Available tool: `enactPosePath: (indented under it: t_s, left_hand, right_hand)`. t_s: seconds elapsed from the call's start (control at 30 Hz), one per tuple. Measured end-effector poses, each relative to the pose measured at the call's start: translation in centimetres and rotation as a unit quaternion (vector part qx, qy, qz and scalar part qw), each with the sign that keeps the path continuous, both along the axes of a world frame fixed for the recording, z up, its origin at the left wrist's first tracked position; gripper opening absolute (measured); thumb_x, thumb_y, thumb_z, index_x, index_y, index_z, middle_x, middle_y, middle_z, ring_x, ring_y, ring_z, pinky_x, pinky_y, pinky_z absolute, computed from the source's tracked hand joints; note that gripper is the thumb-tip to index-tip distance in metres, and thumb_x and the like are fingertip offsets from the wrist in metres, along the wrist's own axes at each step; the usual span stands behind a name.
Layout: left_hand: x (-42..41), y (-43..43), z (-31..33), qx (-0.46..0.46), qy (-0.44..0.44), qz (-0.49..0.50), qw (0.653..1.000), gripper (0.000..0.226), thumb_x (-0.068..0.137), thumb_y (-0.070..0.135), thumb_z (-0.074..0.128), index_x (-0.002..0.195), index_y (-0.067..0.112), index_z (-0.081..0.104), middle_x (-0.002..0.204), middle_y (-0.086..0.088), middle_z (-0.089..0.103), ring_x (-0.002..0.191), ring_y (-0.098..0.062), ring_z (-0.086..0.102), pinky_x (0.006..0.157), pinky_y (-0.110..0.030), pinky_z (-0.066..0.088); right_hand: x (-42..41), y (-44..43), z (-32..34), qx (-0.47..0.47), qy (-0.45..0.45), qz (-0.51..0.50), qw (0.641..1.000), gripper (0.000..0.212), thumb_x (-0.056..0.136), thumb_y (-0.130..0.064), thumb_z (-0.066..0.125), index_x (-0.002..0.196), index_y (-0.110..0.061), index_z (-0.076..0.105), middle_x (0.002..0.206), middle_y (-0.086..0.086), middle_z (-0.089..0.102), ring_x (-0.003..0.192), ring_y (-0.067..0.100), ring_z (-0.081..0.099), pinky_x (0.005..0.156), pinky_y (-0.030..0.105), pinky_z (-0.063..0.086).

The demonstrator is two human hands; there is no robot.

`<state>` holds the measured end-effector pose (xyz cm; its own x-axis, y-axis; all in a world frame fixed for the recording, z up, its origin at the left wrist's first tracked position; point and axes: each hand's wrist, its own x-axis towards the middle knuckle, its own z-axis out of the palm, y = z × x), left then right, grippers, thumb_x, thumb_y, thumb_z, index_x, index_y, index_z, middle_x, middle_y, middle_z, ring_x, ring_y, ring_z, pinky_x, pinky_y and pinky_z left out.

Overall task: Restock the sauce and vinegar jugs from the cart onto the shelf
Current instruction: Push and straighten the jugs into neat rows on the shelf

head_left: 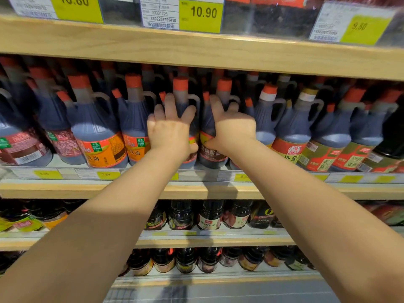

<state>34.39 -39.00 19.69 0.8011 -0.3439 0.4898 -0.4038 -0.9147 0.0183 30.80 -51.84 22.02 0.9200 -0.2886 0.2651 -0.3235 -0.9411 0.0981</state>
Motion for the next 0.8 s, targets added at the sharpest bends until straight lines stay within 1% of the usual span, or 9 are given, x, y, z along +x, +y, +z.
enactPosePath:
  t_s: [0.07, 0.17, 0.3, 0.43, 0.5, 0.6, 0.67, 0.8]
  left_hand:
    - [0.2, 0.2, 0.1, 0.001, 0.001, 0.004, 1.0, 0.087, 0.059, 0.046, 0.077, 0.134, 0.03, 0.038, 0.151, -0.018, 0.019, 0.127, -0.041, 0.033, 0.1, -0.046, 0.032]
    - [0.0, 0.0, 0.5, 0.003, 0.002, 0.015, 1.0, 0.089, 0.056, 0.047, 0.079, 0.133, 0.029, 0.039, 0.148, -0.02, 0.021, 0.124, -0.042, 0.036, 0.097, -0.046, 0.034]
    - [0.0, -0.2, 0.9, 0.016, 0.011, 0.023, 1.0, 0.092, 0.055, 0.049, 0.08, 0.133, 0.03, 0.036, 0.146, -0.02, 0.021, 0.122, -0.042, 0.037, 0.097, -0.046, 0.035]
    - [0.1, -0.3, 1.4, 0.026, 0.03, 0.026, 0.999, 0.094, 0.056, 0.051, 0.08, 0.134, 0.03, 0.034, 0.146, -0.02, 0.02, 0.124, -0.042, 0.036, 0.099, -0.047, 0.035]
    - [0.1, -0.2, 1.6, 0.037, 0.038, 0.026, 0.998, 0.094, 0.057, 0.051, 0.08, 0.135, 0.03, 0.032, 0.146, -0.019, 0.02, 0.124, -0.041, 0.036, 0.099, -0.046, 0.035]
    - [0.2, -0.1, 2.1, 0.048, 0.055, 0.021, 0.997, 0.094, 0.057, 0.052, 0.08, 0.135, 0.031, 0.032, 0.143, -0.018, 0.022, 0.121, -0.04, 0.038, 0.097, -0.045, 0.036]
    - [0.4, -0.1, 2.6, 0.049, 0.076, 0.021, 0.996, 0.095, 0.054, 0.053, 0.08, 0.133, 0.032, 0.032, 0.139, -0.018, 0.025, 0.118, -0.04, 0.04, 0.096, -0.046, 0.037]
    - [0.4, 0.0, 3.0, 0.061, 0.104, 0.027, 0.992, 0.096, 0.052, 0.055, 0.08, 0.131, 0.033, 0.03, 0.133, -0.016, 0.026, 0.116, -0.04, 0.039, 0.094, -0.046, 0.038]
  right_hand:
    - [-0.6, 0.1, -0.1, -0.006, -0.006, 0.016, 1.0, 0.103, 0.075, -0.041, 0.071, 0.148, -0.029, -0.001, 0.133, 0.019, 0.037, 0.083, 0.028, 0.062, 0.051, 0.027, 0.029]
    - [-0.9, 0.2, -0.4, 0.0, -0.012, 0.029, 0.999, 0.105, 0.073, -0.041, 0.073, 0.148, -0.03, 0.001, 0.133, 0.019, 0.037, 0.089, 0.031, 0.062, 0.058, 0.031, 0.034]
    - [-0.9, 0.2, -0.6, 0.003, -0.017, 0.029, 0.999, 0.105, 0.073, -0.038, 0.072, 0.148, -0.029, -0.001, 0.133, 0.018, 0.035, 0.088, 0.031, 0.062, 0.057, 0.032, 0.033]
    - [-1.2, 0.3, -0.9, 0.011, -0.032, 0.036, 0.999, 0.099, 0.08, -0.033, 0.067, 0.149, -0.031, -0.004, 0.137, 0.018, 0.032, 0.089, 0.031, 0.063, 0.055, 0.032, 0.033]
    - [-1.4, 0.3, -0.7, 0.017, -0.027, 0.035, 0.999, 0.1, 0.079, -0.034, 0.068, 0.148, -0.033, -0.004, 0.137, 0.017, 0.033, 0.09, 0.032, 0.063, 0.055, 0.032, 0.033]
    - [-1.6, 0.3, -0.2, 0.004, -0.017, 0.034, 0.999, 0.102, 0.075, -0.034, 0.072, 0.148, -0.032, 0.001, 0.132, 0.018, 0.038, 0.087, 0.031, 0.063, 0.056, 0.031, 0.034]
    - [-1.7, 0.4, 0.0, 0.003, -0.005, 0.035, 0.999, 0.104, 0.074, -0.035, 0.073, 0.148, -0.032, 0.0, 0.129, 0.018, 0.04, 0.086, 0.03, 0.063, 0.056, 0.031, 0.034]
    - [-1.9, 0.5, 0.2, -0.004, 0.007, 0.038, 0.999, 0.104, 0.074, -0.039, 0.072, 0.147, -0.034, -0.002, 0.135, 0.019, 0.036, 0.087, 0.031, 0.063, 0.056, 0.031, 0.034]
